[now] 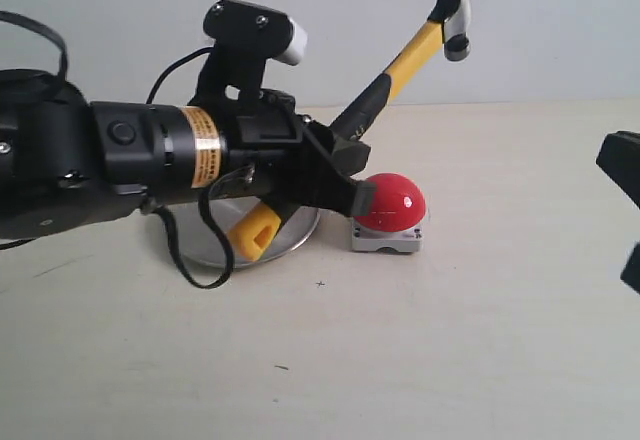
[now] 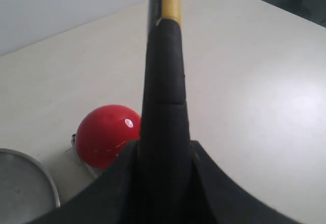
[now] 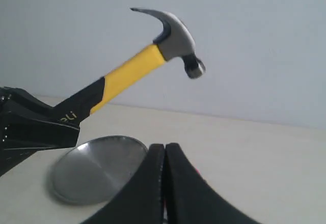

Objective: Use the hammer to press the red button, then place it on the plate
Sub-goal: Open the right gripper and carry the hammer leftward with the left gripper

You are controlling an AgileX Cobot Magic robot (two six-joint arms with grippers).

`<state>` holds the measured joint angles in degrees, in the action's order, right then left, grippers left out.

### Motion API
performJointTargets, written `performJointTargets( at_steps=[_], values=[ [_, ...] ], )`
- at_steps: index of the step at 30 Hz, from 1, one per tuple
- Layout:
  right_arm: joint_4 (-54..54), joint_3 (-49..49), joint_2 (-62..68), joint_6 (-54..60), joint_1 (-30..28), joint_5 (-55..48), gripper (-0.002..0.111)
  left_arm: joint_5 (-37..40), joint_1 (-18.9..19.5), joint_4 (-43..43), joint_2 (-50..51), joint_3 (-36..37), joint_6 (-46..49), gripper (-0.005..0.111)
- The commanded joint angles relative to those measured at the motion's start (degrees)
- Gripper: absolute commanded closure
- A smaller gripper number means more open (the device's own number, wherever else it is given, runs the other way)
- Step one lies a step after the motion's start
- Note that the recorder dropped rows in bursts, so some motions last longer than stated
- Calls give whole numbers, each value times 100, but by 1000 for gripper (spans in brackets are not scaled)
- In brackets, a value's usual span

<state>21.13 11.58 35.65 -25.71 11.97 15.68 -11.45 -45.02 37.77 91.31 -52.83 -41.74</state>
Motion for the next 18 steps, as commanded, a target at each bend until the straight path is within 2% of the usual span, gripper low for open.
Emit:
performJointTargets(
  at_steps=[1, 4, 11, 14, 18],
  values=[
    [65, -335, -569, 320, 4, 385, 108, -330, -8, -62, -512, 405, 87, 107],
    [30, -377, -997, 119, 4, 76, 108, -330, -8, -118, -686, 634, 101, 107],
    [107, -751, -3048, 60, 4, -411, 108, -317, -8, -287, -657, 918, 112, 107],
    [107, -861, -3440, 20, 4, -597, 108, -243, -8, -288, -657, 918, 112, 107],
    [14, -943, -3565, -156, 4, -1358, 108, 275, -8, -288, -657, 918, 87, 107]
  ],
)
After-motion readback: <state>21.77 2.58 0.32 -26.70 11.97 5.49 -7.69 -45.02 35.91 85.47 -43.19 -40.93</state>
